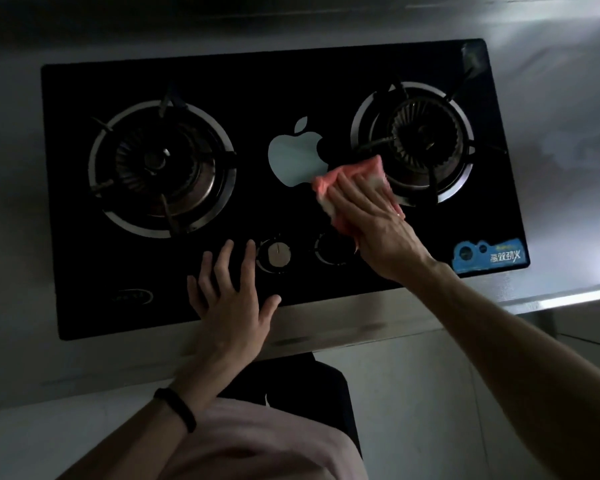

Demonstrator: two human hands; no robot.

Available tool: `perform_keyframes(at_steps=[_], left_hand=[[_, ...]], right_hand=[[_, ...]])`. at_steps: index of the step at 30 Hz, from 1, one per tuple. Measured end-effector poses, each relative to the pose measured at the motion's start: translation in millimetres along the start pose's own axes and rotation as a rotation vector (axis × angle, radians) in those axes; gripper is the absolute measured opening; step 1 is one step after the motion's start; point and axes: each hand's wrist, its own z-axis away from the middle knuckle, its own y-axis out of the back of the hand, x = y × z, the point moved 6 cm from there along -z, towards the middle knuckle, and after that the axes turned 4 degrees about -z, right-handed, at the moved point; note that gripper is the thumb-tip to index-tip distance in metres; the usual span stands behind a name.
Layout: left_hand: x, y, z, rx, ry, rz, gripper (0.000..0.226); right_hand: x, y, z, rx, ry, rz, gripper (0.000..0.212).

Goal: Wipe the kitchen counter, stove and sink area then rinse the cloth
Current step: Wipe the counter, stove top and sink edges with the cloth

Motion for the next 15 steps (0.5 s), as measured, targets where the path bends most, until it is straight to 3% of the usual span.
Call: perform_keyframes(at_steps=[4, 8, 12, 15], left_hand=[[-0.7, 0.6, 1.0, 0.032, -0.02, -0.05, 0.101], [-1.0, -0.7, 1.0, 0.036, -0.045, -0.036, 0.101], [-3.2, -1.7, -0.1, 0.027, -0.059, -0.014, 0.099], [-2.5, -0.9, -0.5, 0.028, -0.067, -0.011, 0.099]], right_hand=[[-2.6, -11.0, 10.2, 0.092, -0.079, -0.036, 0.066], [5.6, -29.1, 76.4, 0.201, -0.25, -0.075, 0.059], [46.3, -21.8, 140.9, 0.278, -0.446, -0.103, 0.057], [77.1, -1.3, 140.6, 0.331, -0.509, -0.128, 0.057]])
